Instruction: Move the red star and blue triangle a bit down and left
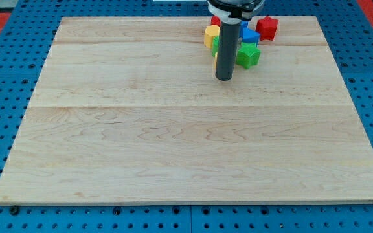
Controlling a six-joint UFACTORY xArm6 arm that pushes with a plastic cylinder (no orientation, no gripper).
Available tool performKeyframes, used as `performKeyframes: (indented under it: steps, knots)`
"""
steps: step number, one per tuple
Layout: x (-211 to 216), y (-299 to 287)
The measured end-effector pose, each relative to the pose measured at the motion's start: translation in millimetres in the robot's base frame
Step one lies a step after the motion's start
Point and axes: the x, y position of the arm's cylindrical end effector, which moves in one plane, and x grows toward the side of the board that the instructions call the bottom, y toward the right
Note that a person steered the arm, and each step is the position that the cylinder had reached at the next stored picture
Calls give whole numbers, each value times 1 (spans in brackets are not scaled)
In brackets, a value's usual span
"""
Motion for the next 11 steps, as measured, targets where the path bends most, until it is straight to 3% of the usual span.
performKeyframes:
  steps: [2,3,4,6,7,8,10,11]
  knots:
    - [6,-7]
    - [60,50]
    - [77,136]
    - [-29,278]
    - [-29,277]
    - [-58,273]
    - [-178,206]
    - [-154,127]
